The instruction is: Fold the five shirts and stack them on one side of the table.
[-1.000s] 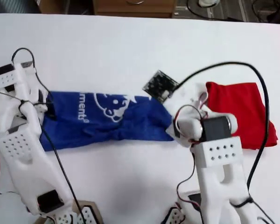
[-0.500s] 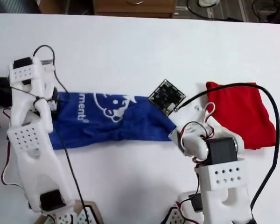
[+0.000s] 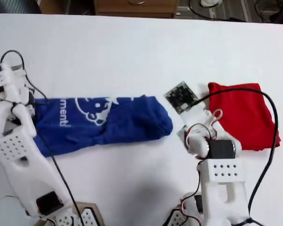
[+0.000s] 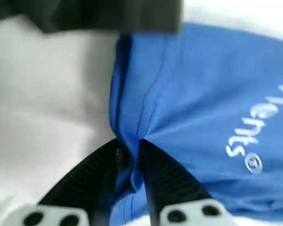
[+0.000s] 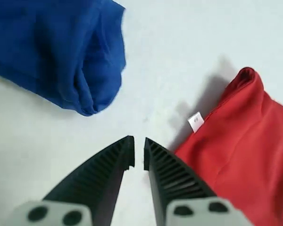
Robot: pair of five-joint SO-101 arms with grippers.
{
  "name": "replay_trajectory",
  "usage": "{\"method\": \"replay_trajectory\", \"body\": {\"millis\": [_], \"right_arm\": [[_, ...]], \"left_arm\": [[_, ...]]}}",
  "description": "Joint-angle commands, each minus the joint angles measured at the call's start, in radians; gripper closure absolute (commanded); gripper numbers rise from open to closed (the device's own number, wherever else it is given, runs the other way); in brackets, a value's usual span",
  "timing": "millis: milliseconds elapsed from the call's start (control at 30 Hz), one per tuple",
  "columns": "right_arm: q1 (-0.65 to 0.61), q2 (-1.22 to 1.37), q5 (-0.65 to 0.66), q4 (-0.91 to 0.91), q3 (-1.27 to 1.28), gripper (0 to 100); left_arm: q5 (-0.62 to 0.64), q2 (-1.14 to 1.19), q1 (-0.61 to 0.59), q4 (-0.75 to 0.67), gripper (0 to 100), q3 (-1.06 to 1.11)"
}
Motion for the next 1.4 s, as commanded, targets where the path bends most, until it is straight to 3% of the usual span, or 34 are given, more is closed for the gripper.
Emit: {"method": "replay_trajectory", "body": {"millis": [0, 167, 300, 500, 633, 900, 1000, 1367], "right_arm": [[0.053, -0.027, -0.009, -0.189, 0.146, 95.0], [0.068, -0.027, -0.014, -0.378, 0.31, 95.0], [0.07, -0.027, -0.149, -0.49, 0.4, 95.0], [0.185, -0.028, -0.249, -0.559, 0.43, 95.0], [0.163, -0.027, -0.249, -0.568, 0.436, 95.0], [0.183, -0.027, -0.256, -0.568, 0.437, 95.0], [0.242, -0.027, -0.333, -0.57, 0.431, 95.0], [0.286, -0.027, -0.37, -0.591, 0.433, 95.0]], "left_arm": [[-0.005, -0.233, 0.11, 0.017, 97, 0.117], [0.074, -0.451, 0.311, 0.017, 97, 0.251], [0.121, -0.566, 0.477, 0.015, 97, 0.271], [0.083, -0.595, 0.684, 0.014, 97, 0.252], [0.043, -0.592, 0.802, 0.012, 97, 0.209], [0.035, -0.589, 0.924, -0.043, 97, 0.101], [0.035, -0.58, 0.961, -0.083, 97, 0.101], [0.035, -0.381, 1.045, -0.227, 97, 0.093]]}}
